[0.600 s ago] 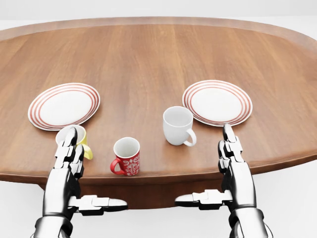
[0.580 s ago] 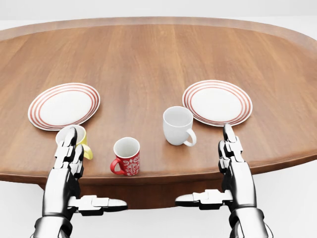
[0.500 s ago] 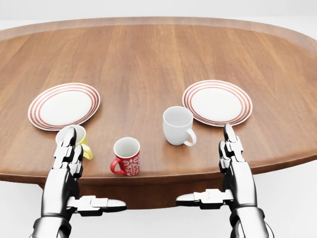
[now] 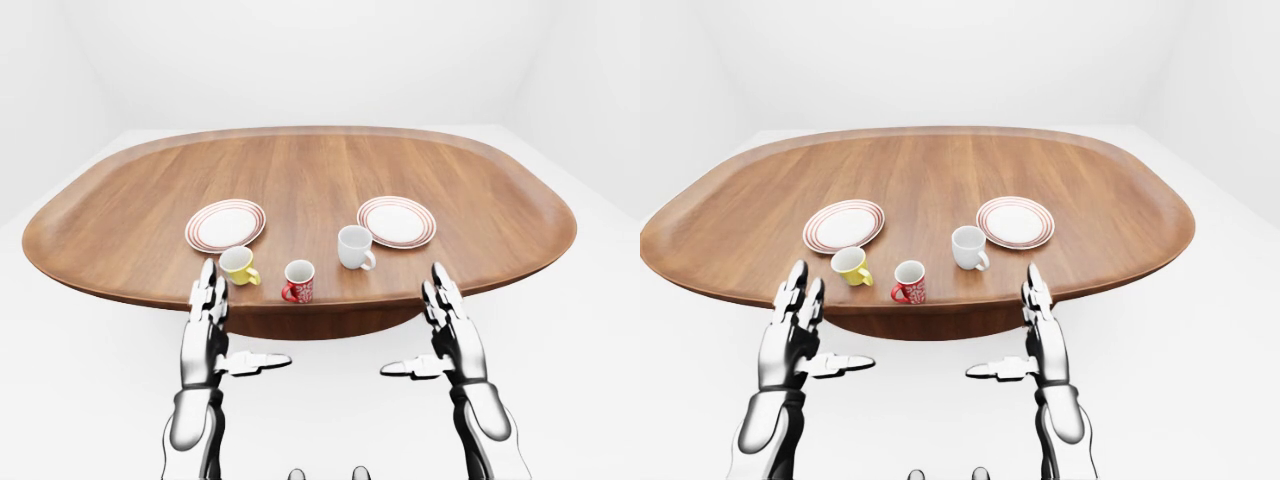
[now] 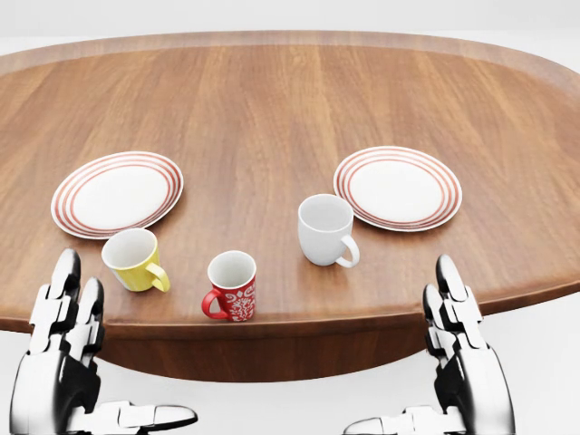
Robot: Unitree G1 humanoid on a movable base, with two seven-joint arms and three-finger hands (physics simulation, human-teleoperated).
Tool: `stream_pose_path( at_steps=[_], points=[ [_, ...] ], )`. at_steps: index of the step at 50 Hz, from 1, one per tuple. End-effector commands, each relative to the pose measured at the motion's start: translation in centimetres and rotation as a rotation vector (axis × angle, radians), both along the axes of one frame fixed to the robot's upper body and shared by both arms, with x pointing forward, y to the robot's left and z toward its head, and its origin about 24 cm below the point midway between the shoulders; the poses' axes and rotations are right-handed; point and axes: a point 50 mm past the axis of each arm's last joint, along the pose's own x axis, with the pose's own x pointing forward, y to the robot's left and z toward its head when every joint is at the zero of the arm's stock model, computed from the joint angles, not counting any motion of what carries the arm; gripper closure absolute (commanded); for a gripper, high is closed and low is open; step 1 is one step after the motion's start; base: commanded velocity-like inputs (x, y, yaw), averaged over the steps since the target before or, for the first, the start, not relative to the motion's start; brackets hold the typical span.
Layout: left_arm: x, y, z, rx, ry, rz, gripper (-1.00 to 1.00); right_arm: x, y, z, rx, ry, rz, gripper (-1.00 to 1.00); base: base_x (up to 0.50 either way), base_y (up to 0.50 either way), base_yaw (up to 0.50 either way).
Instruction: Put the red mug on the left plate.
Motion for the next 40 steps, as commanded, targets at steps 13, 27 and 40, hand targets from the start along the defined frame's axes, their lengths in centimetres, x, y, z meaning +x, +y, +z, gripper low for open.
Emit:
stream_pose_path(
  at_steps=[13,27,40],
  points=[
    [-2.73,0.99,0.52,-0.016,-0.007,0.026,-1.0,-3.12,-0.64,-0.04,0.004,0.033,0.008,-1.0,0.0,0.0,0.0],
    [-2.45,0.9,0.49,-0.015,-0.008,0.017,-1.0,-3.0,-0.54,0.02,-0.001,0.029,0.012,-1.0,0.0,0.0,0.0],
    [-2.46,0.88,0.52,-0.014,-0.009,0.016,-1.0,-3.22,-0.7,-0.08,-0.033,0.041,0.004,-1.0,0.0,0.42,0.0]
  ],
)
